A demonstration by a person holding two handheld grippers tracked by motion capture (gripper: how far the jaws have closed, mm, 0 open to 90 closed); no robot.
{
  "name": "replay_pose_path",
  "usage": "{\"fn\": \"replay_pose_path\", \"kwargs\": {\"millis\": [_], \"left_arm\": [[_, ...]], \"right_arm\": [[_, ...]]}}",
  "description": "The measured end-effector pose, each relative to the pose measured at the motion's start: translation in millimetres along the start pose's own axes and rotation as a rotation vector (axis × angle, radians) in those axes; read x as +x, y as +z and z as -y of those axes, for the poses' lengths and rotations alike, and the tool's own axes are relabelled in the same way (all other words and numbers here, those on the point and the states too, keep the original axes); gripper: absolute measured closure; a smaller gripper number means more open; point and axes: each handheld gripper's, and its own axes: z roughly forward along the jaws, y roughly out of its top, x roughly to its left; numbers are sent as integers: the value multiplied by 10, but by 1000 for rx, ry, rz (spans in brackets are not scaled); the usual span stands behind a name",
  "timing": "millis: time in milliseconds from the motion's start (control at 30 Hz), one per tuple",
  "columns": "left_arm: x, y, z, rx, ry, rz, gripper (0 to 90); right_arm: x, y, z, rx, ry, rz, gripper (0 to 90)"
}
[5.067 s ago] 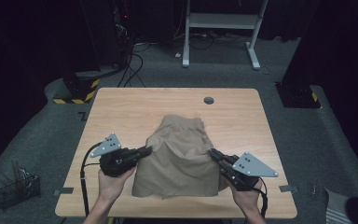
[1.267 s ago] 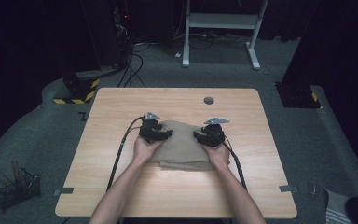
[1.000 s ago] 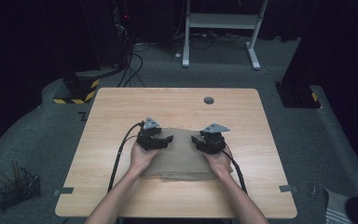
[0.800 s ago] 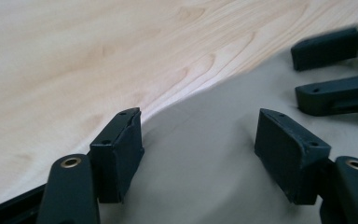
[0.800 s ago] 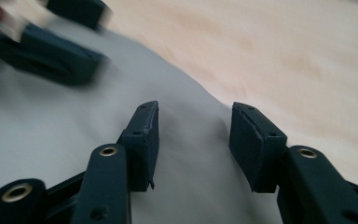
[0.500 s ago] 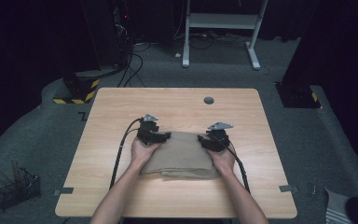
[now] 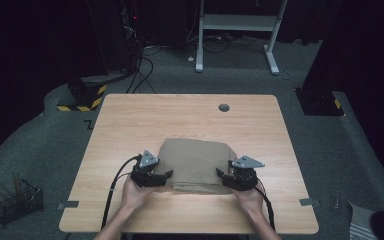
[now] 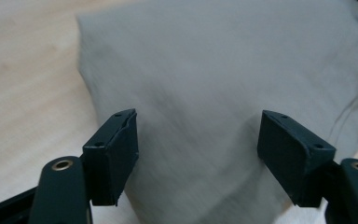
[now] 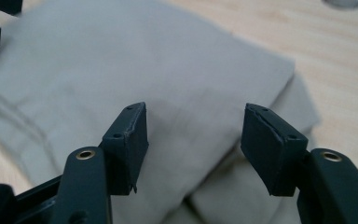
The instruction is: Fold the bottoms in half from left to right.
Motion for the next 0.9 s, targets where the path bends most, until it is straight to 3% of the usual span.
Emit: {"fn": "replay_pose_path", "kwargs": {"millis": [167, 367, 767, 900], "left_arm": [[2, 170, 52, 27, -30, -2, 298], [119, 278, -40, 27, -35, -28, 297], [418, 483, -175, 4, -108, -74, 291], [479, 551, -215, 0, -106, -89, 284]], "right_arm": [[-25, 192, 94, 73, 26, 0, 388], [-85, 351, -11, 85, 24, 32, 389], [-197, 676, -230, 82, 44, 54, 384], [-212, 740, -276, 83, 54, 64, 384]]}}
